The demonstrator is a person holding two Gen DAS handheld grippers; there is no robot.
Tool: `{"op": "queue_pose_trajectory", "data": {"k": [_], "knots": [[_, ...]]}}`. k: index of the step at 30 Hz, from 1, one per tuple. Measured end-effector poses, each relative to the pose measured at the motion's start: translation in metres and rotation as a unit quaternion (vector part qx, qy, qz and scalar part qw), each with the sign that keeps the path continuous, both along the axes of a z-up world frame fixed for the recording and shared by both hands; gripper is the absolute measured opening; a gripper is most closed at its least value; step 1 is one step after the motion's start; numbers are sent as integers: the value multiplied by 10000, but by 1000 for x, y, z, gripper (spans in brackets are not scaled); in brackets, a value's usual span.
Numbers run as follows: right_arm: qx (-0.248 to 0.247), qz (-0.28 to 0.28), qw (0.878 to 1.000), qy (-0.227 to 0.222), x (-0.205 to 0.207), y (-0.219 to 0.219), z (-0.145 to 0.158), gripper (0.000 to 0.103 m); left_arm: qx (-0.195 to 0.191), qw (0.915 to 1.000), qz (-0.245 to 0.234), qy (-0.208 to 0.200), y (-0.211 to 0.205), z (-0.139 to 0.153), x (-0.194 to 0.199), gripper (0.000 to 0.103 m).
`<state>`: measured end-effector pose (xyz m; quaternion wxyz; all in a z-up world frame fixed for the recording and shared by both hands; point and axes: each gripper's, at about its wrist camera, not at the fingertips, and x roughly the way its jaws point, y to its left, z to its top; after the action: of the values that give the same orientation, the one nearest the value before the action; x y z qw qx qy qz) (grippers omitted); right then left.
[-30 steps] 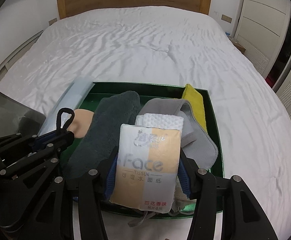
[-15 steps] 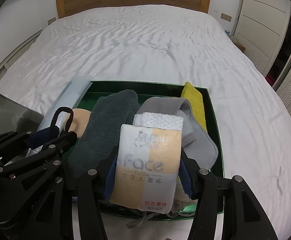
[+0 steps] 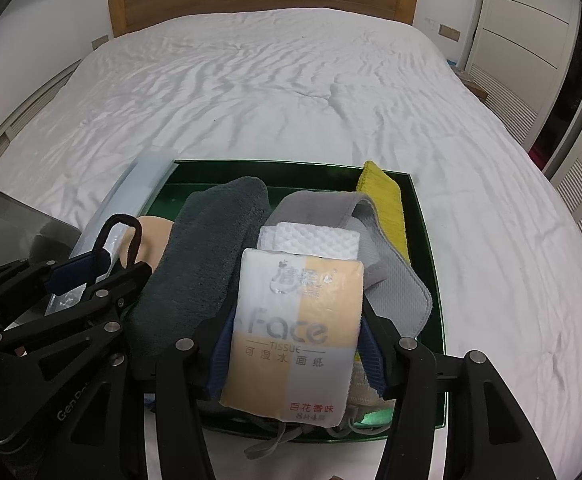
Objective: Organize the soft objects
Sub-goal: 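Lower the black hair tie onto the sponge with the left tool while the right lowers the Face tissue pack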
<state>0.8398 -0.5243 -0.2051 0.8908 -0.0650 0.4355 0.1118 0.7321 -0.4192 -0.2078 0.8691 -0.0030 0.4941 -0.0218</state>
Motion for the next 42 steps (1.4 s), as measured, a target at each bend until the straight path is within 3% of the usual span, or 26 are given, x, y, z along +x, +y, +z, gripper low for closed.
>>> {"op": "queue_pose_trajectory", "data": {"k": [19, 25, 42], "knots": [[-74, -17, 10000, 55, 5, 2, -4, 55, 32, 10000, -55, 77, 2, -3, 2, 31], [-58, -83, 9999, 107, 8, -1, -7, 56, 61, 9999, -5, 111, 4, -5, 1, 41], [-217, -35, 9996, 147, 14, 1, -15, 56, 136, 9997, -49, 212, 3, -12, 2, 41]]}}
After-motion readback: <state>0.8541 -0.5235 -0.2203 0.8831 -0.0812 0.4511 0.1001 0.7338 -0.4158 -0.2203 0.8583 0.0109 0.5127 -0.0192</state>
